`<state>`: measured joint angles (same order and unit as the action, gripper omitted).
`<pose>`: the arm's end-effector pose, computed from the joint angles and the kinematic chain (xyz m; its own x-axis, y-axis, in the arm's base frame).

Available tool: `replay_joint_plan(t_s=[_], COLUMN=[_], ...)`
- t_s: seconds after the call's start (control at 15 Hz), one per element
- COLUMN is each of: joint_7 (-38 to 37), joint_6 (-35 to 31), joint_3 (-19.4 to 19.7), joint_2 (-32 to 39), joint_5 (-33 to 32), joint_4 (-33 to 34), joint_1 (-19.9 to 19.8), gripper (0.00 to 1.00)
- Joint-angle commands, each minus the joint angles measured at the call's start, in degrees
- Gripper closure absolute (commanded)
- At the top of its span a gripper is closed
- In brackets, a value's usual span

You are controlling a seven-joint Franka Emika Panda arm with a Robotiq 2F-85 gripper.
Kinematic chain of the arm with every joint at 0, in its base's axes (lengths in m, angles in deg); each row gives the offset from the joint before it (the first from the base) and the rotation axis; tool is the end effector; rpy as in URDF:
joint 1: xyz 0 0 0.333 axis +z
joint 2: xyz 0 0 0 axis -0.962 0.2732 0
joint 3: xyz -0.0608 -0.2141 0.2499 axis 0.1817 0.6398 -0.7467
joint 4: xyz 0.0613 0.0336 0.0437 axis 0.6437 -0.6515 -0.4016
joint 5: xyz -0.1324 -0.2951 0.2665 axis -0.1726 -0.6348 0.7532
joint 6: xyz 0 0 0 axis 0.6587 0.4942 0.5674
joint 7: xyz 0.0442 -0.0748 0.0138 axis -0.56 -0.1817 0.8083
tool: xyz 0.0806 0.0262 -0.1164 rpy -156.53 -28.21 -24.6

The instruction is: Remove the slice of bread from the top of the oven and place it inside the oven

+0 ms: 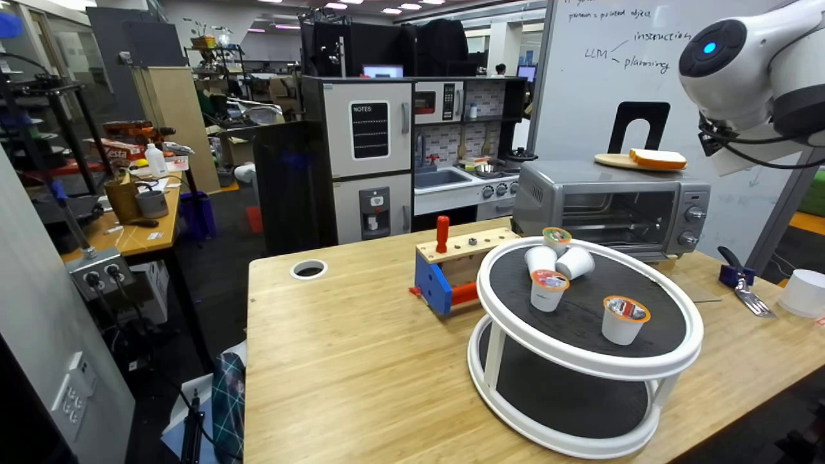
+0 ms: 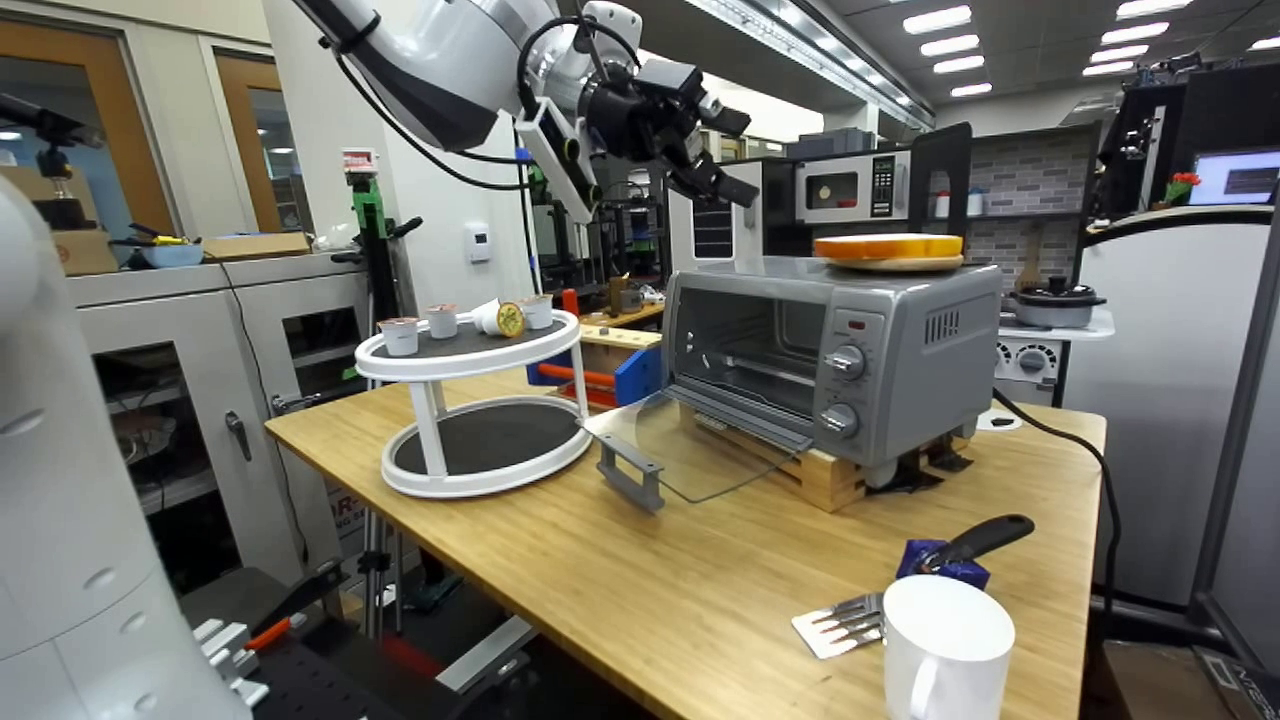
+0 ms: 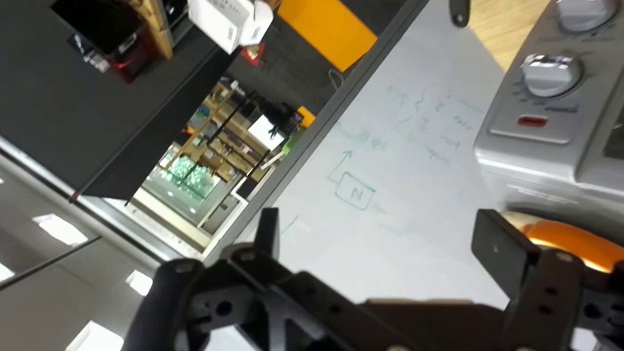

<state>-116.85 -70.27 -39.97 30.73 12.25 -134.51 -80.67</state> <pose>0.4747 -0.1400 0.4141 0.6643 -0.3178 0.6766 -0.7470 -0.2511 0.6155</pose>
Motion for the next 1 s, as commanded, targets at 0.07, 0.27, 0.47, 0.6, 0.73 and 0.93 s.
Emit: replay_joint_plan(t_s=[0.07, 0.27, 0.47, 0.6, 0.73, 0.93], joint_7=[0.25, 1.47, 3.95, 5.49, 6.7, 7.19], joint_6=[-0.1, -2.19, -5.94, -8.29, -10.23, -13.01], joint_3=[1.68, 2.55, 3.64, 4.39, 5.02, 5.77], joint_2=[0.12, -0.45, -1.17, -1.48, -1.76, -2.46], joint_5=[-11.39, -17.96, -23.46, -26.4, -28.54, -30.11], joint_4=[-1.08, -2.48, -4.48, -5.62, -6.43, -7.17], joint_1=[1.98, 2.79, 3.33, 3.46, 3.45, 3.67], gripper=[0.0, 0.0, 0.0, 0.0, 0.0, 0.0])
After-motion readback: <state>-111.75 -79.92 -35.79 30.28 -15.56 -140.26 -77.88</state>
